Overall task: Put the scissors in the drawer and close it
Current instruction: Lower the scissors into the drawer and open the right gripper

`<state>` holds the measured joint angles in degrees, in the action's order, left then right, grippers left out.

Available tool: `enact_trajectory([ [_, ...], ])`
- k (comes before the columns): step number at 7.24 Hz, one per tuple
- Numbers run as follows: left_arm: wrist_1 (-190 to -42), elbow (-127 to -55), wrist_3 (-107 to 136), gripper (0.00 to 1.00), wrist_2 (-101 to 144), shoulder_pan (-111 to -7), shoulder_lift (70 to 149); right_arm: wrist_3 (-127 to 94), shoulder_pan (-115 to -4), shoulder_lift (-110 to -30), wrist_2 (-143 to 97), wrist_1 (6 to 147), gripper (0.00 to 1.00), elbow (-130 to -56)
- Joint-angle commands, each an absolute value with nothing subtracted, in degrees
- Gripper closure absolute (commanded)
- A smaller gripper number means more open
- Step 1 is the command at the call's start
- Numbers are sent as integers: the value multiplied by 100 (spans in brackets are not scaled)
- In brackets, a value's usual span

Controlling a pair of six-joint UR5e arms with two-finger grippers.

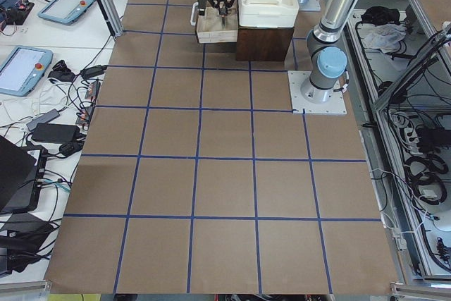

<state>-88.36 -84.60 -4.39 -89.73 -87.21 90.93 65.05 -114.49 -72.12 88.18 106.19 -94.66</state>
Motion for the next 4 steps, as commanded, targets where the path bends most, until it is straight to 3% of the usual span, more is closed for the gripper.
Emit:
enact_trajectory([
  [1,-8824,-8481,-439,0,-8982,-8728,9097,6433,-11443,-7277,8798,10573,0,-9466],
  [4,-8754,-8455,-352,0,-8974,-8728,9271,6706,-10884,-7706,8737,9926,0,-8722],
])
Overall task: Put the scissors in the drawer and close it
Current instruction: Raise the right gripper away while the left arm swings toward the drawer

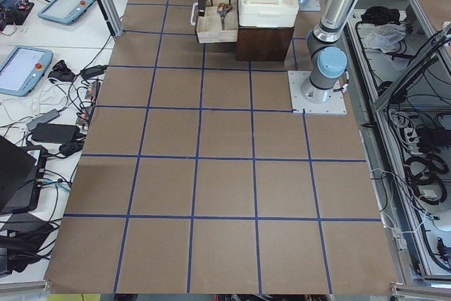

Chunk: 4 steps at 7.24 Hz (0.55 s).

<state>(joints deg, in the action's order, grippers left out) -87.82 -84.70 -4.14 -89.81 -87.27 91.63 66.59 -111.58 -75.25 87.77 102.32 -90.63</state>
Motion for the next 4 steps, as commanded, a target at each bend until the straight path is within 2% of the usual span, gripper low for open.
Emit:
enact_trajectory([
  [1,-8606,-8455,14,0,-8948,-8771,9368,6689,-10472,-7865,8597,9897,0,-8606],
  [4,-7406,-8438,1235,0,-9113,-9568,10121,5876,-9214,-8926,8613,9230,0,-8666],
])
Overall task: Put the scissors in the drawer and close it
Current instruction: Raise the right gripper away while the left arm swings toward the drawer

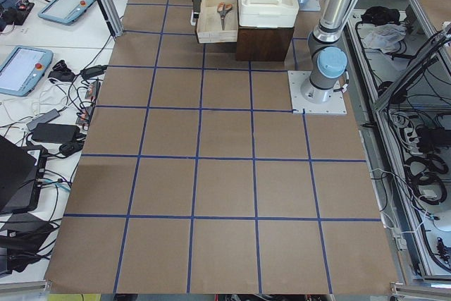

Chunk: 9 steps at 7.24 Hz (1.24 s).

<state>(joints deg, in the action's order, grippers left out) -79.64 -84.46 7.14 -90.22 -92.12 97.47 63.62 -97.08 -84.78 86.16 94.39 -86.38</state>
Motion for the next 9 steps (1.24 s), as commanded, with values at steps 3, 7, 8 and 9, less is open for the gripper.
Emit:
enact_trajectory([
  [3,-6576,-8018,2034,0,-9554,-10439,11167,3062,-8598,-9061,8788,9123,0,-8684],
  [7,-6128,-7260,2971,0,-9554,-10898,12329,1448,-8332,-9088,9334,9114,0,-8692],
  [8,-5674,-7242,2910,0,-9554,-10907,12522,885,-8332,-9114,9334,9001,0,-8692],
  [9,-5652,-7233,2900,0,-9554,-10933,12725,670,-8376,-9175,9247,8939,0,-8710],
])
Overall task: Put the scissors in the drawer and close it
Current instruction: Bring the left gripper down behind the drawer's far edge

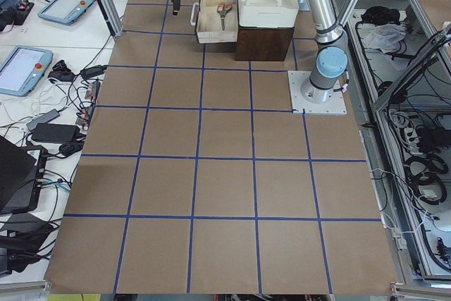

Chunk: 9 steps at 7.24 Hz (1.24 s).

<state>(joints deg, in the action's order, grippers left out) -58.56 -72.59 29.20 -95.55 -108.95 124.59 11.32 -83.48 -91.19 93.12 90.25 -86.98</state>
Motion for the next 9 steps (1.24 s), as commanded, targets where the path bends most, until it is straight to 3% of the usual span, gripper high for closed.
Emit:
enact_trajectory([
  [1,-5695,-7207,2874,0,-9554,-10977,12874,346,-8393,-9193,9229,8921,0,-8736],
  [9,-7282,-6847,2250,0,-9141,-11021,13491,-382,-8578,-9325,8610,8667,0,-8851],
])
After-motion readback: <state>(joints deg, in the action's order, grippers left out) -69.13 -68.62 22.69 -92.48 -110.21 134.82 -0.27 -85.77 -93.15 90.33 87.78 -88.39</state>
